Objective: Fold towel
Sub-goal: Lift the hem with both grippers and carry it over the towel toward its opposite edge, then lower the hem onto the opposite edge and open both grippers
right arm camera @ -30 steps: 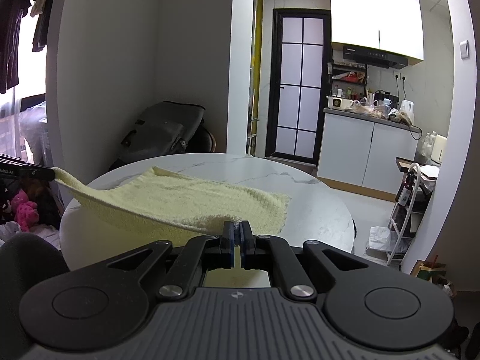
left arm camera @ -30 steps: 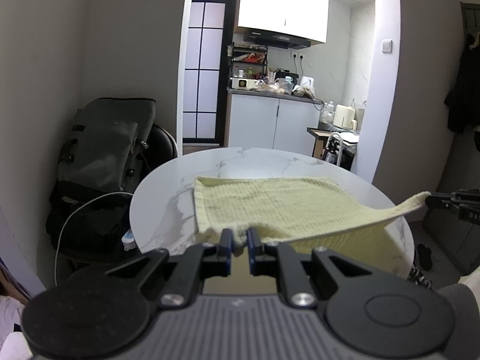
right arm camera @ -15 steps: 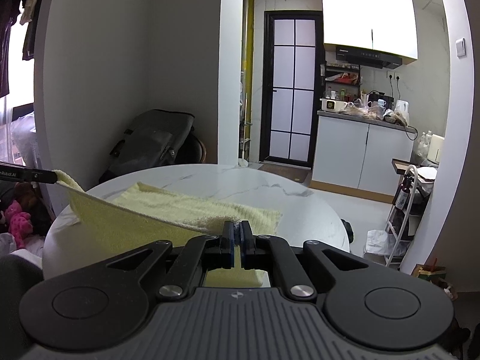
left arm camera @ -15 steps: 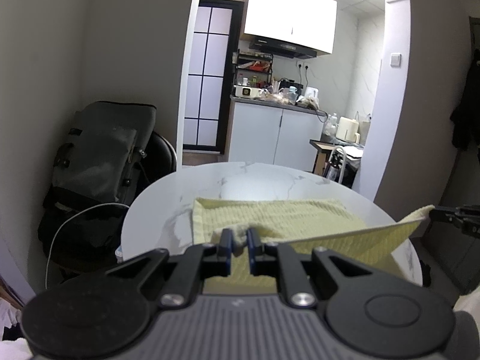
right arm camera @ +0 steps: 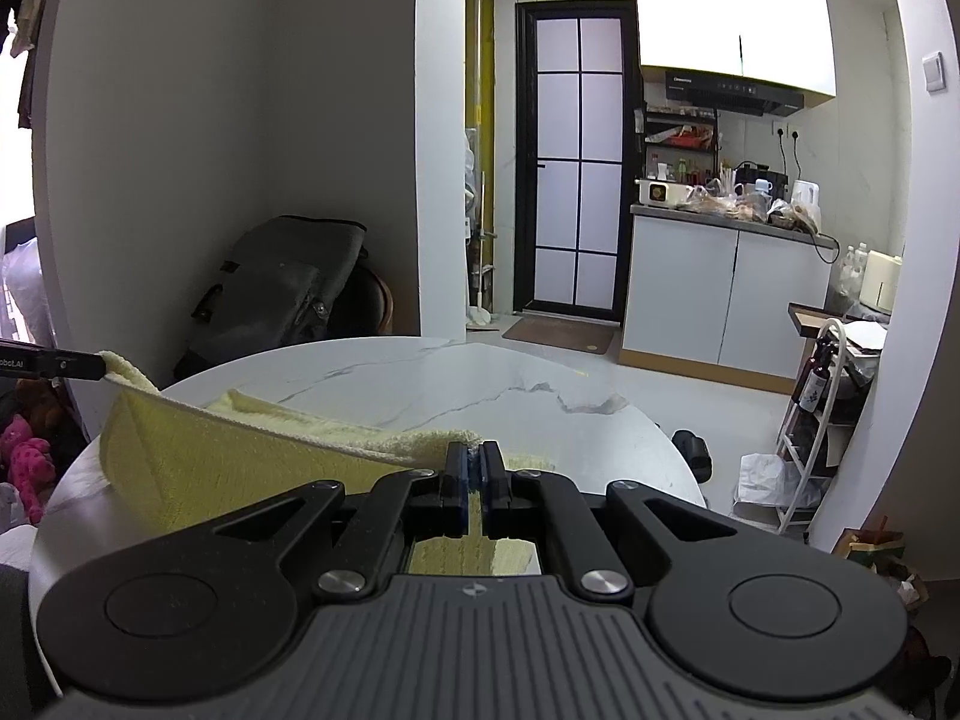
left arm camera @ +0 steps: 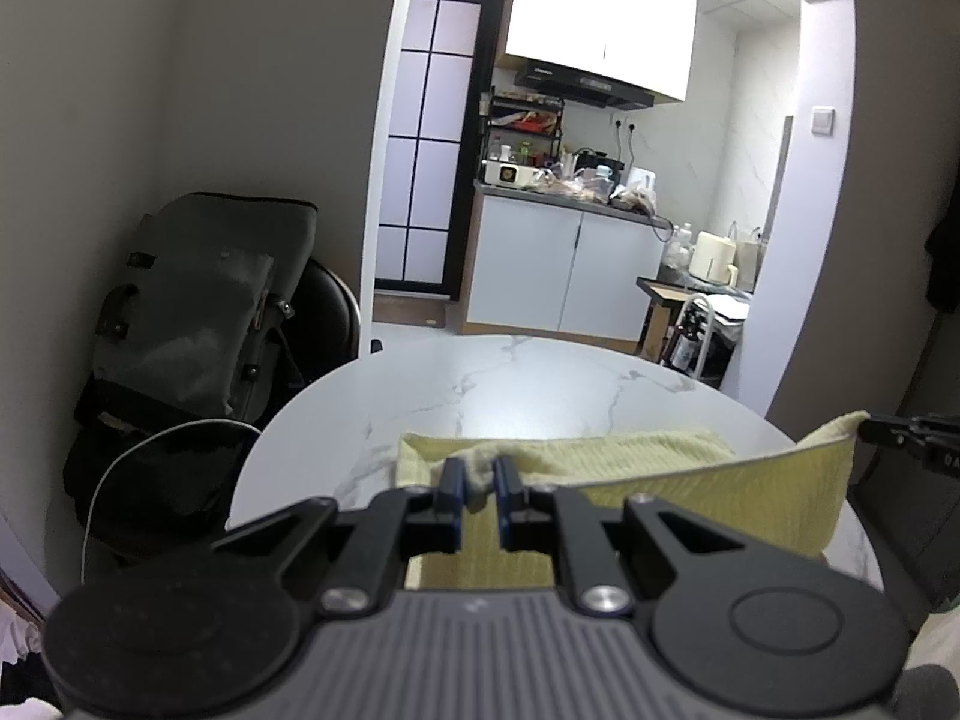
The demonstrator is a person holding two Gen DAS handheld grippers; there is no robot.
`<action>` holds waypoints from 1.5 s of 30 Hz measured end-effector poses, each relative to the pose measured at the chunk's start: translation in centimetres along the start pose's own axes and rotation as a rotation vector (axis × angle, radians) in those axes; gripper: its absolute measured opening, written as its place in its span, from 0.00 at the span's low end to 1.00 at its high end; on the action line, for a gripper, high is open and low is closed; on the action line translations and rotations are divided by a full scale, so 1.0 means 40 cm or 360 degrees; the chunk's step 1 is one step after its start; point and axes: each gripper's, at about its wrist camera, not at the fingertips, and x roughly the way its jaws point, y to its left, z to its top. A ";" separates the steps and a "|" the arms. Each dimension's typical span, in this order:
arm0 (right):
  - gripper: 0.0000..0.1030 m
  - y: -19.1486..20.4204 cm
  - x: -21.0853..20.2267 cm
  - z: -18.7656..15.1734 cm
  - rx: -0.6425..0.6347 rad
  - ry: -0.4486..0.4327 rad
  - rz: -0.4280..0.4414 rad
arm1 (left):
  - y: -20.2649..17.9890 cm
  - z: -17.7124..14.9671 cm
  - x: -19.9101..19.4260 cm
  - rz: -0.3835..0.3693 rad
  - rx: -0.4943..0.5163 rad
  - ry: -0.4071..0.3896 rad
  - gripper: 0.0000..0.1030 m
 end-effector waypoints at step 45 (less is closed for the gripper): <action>0.04 -0.066 0.291 0.030 0.0015 0.0196 0.0001 | 0.042 0.071 0.263 0.0042 -0.0086 0.0159 0.11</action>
